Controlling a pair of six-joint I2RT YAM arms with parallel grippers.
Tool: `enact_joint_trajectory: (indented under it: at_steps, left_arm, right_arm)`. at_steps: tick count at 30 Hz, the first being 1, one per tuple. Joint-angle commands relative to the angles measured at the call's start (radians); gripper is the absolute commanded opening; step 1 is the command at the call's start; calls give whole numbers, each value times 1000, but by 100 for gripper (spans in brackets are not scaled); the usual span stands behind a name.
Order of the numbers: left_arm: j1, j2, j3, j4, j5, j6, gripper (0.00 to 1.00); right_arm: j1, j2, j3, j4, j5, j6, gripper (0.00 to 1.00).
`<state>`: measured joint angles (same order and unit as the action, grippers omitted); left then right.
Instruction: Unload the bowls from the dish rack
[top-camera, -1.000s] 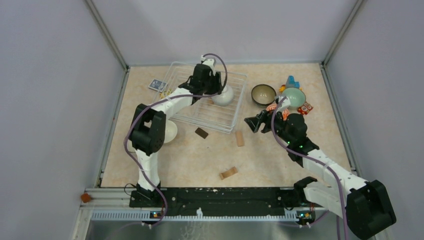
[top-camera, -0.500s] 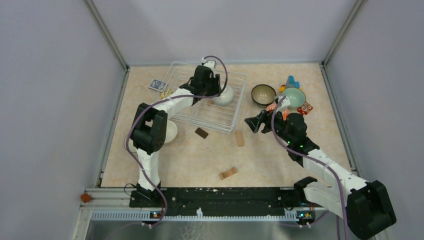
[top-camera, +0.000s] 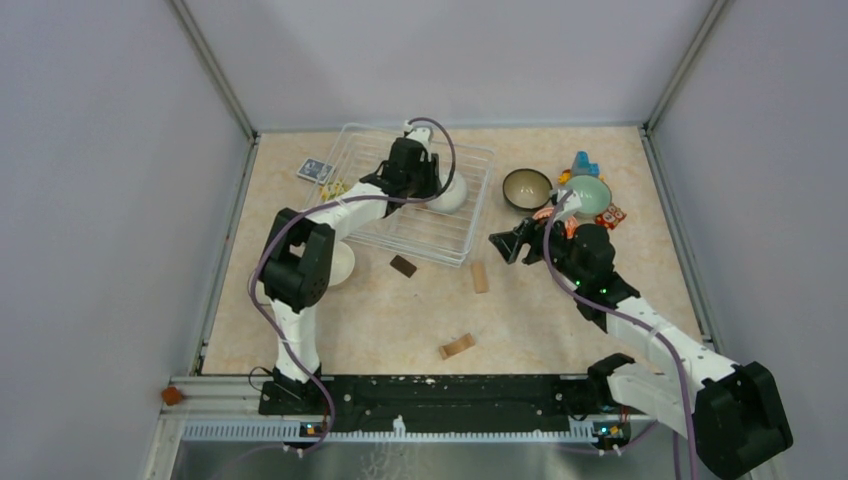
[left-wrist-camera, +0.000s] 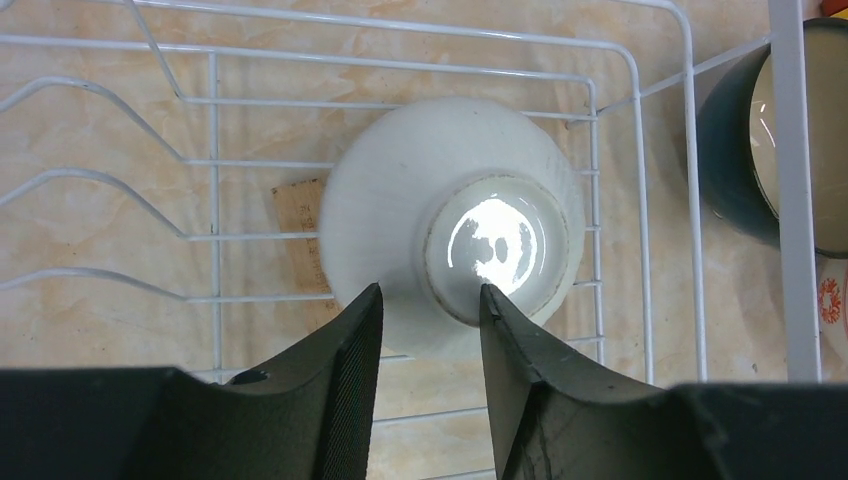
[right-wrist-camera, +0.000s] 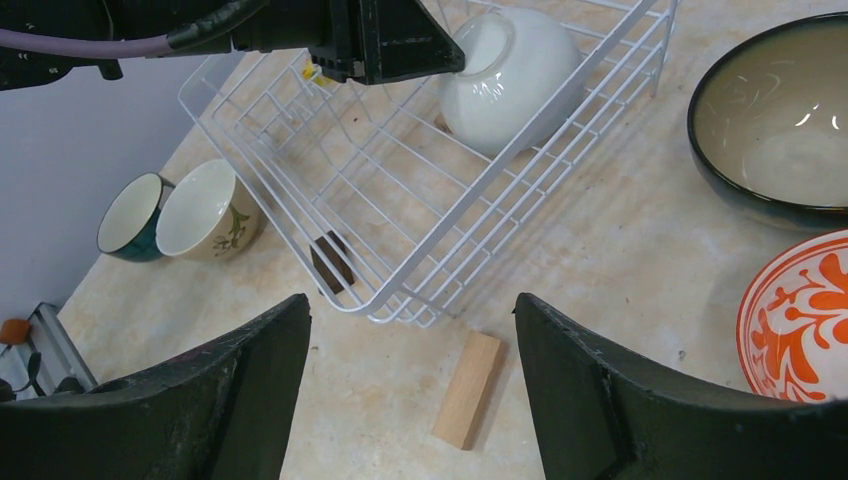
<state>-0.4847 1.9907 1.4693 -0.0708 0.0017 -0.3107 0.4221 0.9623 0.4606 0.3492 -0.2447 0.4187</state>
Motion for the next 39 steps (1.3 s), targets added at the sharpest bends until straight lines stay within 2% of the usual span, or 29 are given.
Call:
enact_joint_trajectory:
  at_steps: [1, 9, 15, 19, 25, 30, 36, 39]
  left_arm:
    - [0, -29, -63, -63, -43, 32, 45]
    - [-21, -92, -164, 15, -36, 24, 43]
    - [-25, -137, -233, 57, -30, 24, 41]
    - [-27, -171, -295, 121, -28, 27, 41]
    - [-27, -223, -368, 172, -30, 18, 41]
    - [-27, -231, -383, 181, -22, 16, 40]
    - [-28, -238, -393, 188, -23, 13, 41]
    - [-28, -252, -394, 181, -23, 13, 40]
  right_arm:
    - [-6, -15, 64, 10, 7, -21, 74]
    - [-6, 83, 174, -77, 36, -18, 73]
    - [-7, 221, 419, -276, 109, -86, 73]
    - [-6, 337, 578, -342, 107, -110, 73]
    - [-5, 563, 838, -464, -39, -173, 73]
    - [-4, 772, 1040, -600, -103, -232, 71]
    - [-3, 897, 1163, -694, -101, -311, 70]
    - [-2, 959, 1234, -777, -134, -323, 65]
